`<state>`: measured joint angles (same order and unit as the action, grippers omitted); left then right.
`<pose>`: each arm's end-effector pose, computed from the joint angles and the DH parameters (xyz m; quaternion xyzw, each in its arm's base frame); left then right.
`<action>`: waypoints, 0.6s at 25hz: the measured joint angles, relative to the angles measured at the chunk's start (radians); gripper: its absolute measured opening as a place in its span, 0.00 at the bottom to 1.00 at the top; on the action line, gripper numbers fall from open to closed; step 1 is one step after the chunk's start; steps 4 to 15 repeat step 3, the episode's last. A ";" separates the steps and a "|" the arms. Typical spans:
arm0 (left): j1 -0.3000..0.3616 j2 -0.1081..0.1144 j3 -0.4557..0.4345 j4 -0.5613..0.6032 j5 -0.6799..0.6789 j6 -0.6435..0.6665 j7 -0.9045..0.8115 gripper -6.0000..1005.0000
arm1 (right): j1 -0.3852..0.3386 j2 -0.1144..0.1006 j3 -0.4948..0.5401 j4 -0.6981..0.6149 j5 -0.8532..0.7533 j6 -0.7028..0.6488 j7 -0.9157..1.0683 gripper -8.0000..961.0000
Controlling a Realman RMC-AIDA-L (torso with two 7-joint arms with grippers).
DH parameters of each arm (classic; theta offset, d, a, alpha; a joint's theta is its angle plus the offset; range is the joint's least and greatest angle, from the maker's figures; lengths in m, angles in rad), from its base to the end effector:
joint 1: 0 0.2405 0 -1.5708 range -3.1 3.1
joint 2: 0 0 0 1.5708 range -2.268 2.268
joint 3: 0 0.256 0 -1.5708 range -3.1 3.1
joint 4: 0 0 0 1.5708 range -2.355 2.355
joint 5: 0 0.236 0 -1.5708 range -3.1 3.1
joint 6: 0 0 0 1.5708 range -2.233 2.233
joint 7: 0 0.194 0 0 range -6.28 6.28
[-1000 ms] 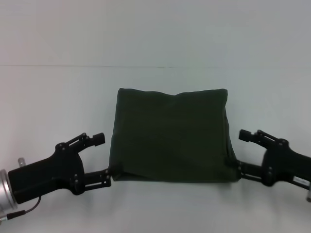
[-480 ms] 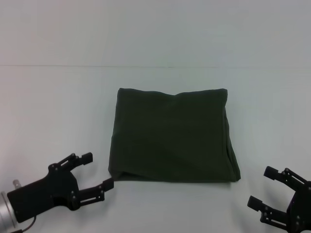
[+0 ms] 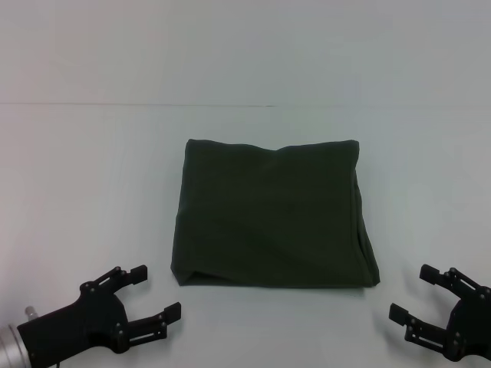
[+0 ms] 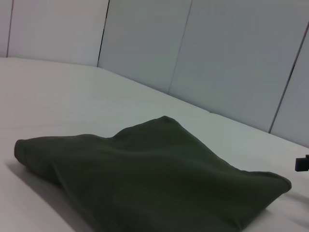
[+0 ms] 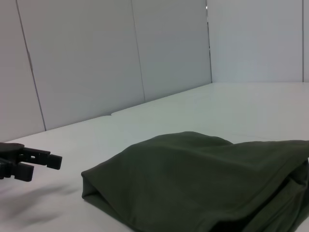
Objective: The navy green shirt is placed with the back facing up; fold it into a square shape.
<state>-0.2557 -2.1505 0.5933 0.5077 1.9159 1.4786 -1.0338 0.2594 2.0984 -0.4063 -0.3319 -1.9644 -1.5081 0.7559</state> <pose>-0.3403 0.2831 -0.0777 -0.8938 -0.2714 -0.2679 0.2358 0.3571 0.2691 -0.0713 -0.8891 0.2206 0.2744 0.2925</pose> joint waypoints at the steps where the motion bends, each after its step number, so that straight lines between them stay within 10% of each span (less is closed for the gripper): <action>1: 0.000 0.000 0.001 0.000 0.000 0.001 0.000 0.95 | 0.002 0.000 0.000 0.000 0.000 0.001 0.000 0.96; 15: -0.001 0.000 0.003 0.000 0.000 0.008 0.000 0.95 | 0.007 0.000 0.000 0.003 0.000 0.003 0.000 0.96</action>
